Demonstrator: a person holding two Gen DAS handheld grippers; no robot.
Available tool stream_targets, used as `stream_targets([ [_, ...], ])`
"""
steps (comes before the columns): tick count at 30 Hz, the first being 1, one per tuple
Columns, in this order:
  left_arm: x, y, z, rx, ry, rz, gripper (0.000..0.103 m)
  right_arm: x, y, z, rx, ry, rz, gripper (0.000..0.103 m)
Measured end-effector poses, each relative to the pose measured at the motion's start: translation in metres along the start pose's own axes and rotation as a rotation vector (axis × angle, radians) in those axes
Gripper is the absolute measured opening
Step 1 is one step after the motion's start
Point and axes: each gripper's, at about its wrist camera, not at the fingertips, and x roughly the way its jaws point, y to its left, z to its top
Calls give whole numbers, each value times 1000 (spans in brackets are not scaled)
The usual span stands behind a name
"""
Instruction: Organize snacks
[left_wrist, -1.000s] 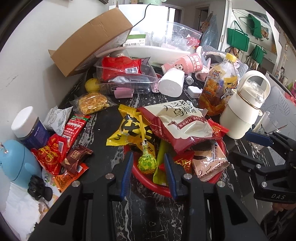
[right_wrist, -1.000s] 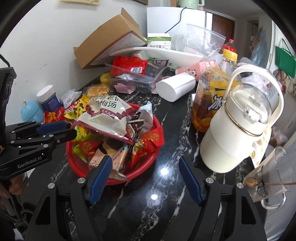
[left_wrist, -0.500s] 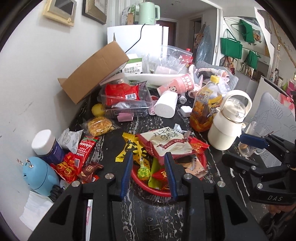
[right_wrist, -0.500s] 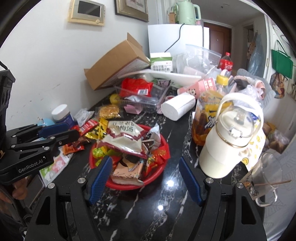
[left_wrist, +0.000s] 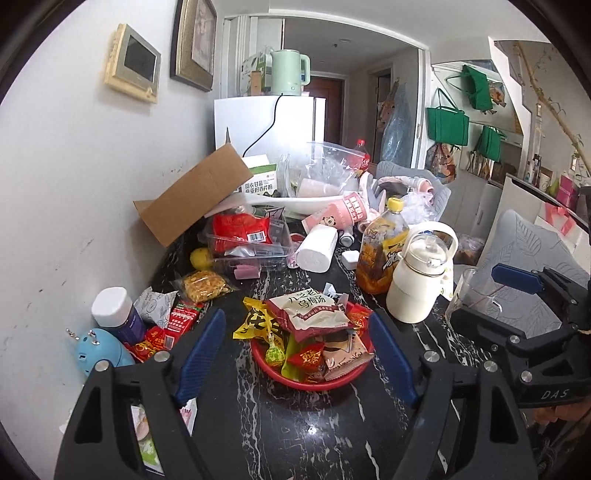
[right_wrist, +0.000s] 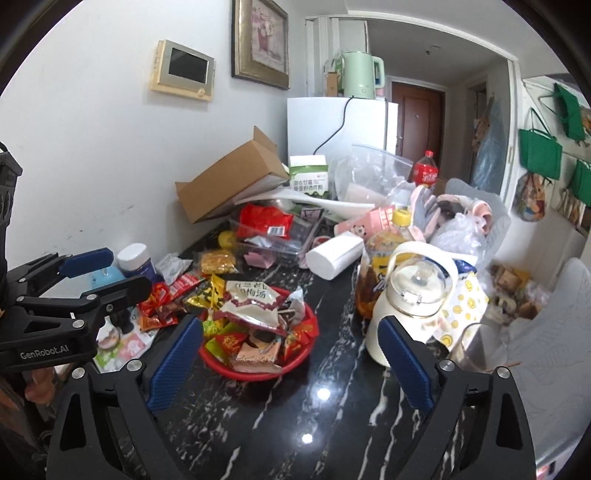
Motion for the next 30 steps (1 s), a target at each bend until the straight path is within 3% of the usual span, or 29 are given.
stream_targets([
  [15,-41,-17,-29,34,51,-30,80,-48,8,-27,45,23,-41,100],
  [30,-41,-21,-73,2,130,-49,80,-57,13,-76,98,111,-83,100],
])
